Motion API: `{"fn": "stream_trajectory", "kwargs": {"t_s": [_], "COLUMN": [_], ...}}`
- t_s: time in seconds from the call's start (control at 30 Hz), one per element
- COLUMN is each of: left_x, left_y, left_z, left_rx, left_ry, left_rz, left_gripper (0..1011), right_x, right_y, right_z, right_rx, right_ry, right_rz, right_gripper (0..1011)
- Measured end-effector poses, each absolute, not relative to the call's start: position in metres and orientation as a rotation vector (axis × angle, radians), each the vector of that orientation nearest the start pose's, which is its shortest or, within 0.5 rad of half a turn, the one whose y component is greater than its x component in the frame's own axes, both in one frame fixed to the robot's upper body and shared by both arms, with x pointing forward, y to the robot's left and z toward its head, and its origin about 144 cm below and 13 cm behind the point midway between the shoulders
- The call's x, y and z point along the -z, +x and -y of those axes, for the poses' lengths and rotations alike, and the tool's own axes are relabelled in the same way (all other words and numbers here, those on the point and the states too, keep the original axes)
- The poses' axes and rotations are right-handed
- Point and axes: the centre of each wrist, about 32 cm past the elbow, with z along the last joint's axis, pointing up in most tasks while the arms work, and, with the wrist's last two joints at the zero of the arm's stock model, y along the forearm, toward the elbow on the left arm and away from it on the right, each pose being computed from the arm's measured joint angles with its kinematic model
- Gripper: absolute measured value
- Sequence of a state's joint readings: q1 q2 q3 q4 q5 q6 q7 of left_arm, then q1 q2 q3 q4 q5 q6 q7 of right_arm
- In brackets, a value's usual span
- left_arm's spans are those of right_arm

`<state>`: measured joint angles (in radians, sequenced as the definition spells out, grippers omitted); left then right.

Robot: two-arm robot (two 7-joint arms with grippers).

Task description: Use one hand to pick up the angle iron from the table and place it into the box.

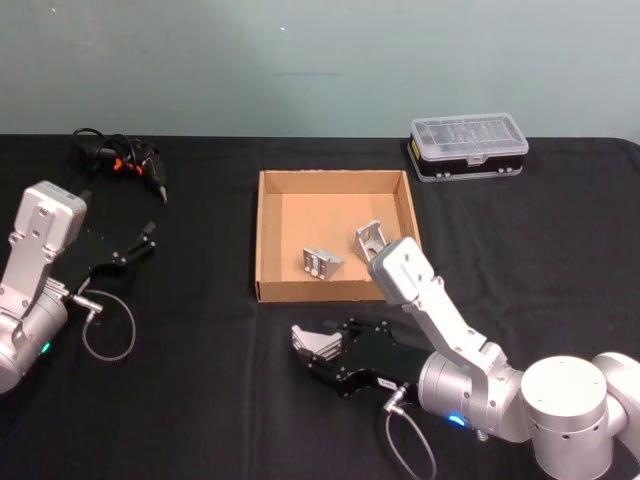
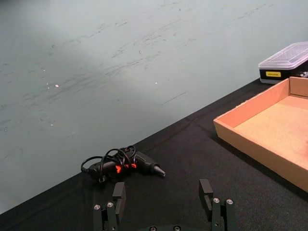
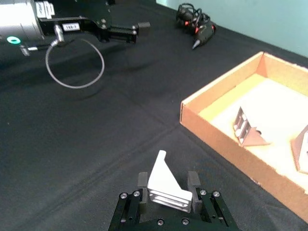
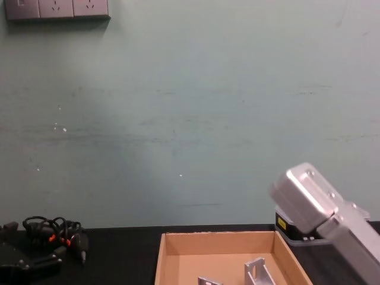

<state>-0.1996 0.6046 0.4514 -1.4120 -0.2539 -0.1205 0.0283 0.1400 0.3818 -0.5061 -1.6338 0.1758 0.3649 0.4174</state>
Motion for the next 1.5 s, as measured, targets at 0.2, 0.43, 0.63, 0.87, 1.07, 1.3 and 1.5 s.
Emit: {"fn": "stream_trajectory", "kwargs": {"t_s": [0.2, 0.43, 0.63, 0.87, 1.07, 1.3, 1.5], "left_x": [-1.14, -1.14, -1.14, -1.14, -1.14, -1.14, -1.14], "left_y": [0.489, 0.489, 0.489, 0.489, 0.489, 0.489, 0.489], "left_z": [-0.31, -0.31, -0.31, -0.31, -0.31, -0.31, -0.31], "left_rx": [-1.248, -1.248, -1.248, -1.248, -1.248, -1.248, -1.248], "left_ry": [0.304, 0.304, 0.304, 0.304, 0.304, 0.304, 0.305], "left_rz": [0.285, 0.285, 0.285, 0.285, 0.285, 0.285, 0.285], "left_gripper": [1000, 1000, 1000, 1000, 1000, 1000, 1000], "right_x": [-1.178, -1.201, -1.224, -1.24, -1.242, -1.238, -1.231], "right_y": [0.455, 0.451, 0.457, 0.477, 0.505, 0.537, 0.566], "right_z": [0.188, 0.197, 0.21, 0.22, 0.217, 0.2, 0.186], "right_rx": [0.691, 0.715, 0.777, 0.85, 0.889, 0.893, 0.892], "right_ry": [-0.398, -0.355, -0.302, -0.245, -0.23, -0.285, -0.336], "right_rz": [-0.048, -0.002, 0.045, 0.06, 0.044, 0.039, 0.016], "right_gripper": [502, 502, 501, 502, 501, 502, 501]}}
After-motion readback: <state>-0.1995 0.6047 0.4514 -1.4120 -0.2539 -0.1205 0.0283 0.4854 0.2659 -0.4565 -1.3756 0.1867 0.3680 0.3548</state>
